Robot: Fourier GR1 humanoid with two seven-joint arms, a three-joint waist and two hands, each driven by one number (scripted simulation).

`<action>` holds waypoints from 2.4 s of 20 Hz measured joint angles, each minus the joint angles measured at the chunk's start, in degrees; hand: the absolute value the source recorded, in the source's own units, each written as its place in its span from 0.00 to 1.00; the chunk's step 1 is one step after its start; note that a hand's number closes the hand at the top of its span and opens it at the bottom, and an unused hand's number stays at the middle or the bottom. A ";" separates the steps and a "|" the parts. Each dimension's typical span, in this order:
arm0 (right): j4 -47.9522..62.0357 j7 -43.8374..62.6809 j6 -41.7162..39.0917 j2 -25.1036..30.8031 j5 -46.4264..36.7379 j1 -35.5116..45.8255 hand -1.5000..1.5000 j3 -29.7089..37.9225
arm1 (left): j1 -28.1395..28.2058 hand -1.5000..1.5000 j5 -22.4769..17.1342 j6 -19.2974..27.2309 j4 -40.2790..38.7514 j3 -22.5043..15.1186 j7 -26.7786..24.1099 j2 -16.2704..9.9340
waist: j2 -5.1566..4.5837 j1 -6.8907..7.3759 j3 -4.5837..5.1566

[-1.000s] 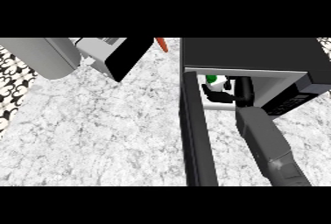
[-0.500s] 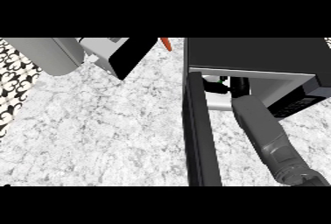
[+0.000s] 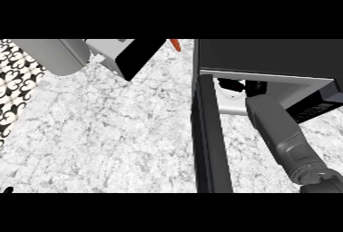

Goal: Pick up the milk, place it into the microwave and close the microwave

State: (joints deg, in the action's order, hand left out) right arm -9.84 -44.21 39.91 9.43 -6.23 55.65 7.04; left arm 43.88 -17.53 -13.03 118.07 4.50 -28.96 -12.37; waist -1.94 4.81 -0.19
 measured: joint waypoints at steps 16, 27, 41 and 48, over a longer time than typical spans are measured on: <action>4.58 0.84 1.54 5.88 -0.21 -0.65 1.00 2.08 | -4.87 0.00 0.55 0.31 -2.14 -0.84 2.61 0.12 | -1.26 1.71 -0.16; 5.56 1.53 3.91 4.53 -3.20 -0.19 0.00 -0.22 | -8.26 0.00 0.56 0.44 -4.72 -0.12 3.72 -0.36 | -1.40 2.41 -0.18; 5.89 2.24 4.75 2.32 -4.98 1.61 0.00 -1.28 | -10.92 0.00 1.92 0.09 -7.84 0.07 2.92 -0.39 | -1.12 2.45 -0.12; 5.68 1.60 3.62 1.81 -4.92 1.03 0.00 -0.94 | -11.12 0.00 1.99 -0.09 -8.11 0.00 2.98 -0.02 | -0.76 1.65 -0.11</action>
State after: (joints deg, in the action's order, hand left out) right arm -4.16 -42.61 43.53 11.24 -11.14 56.68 6.09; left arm 32.76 -15.54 -13.11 109.95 4.50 -25.98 -12.39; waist -2.70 6.46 -0.30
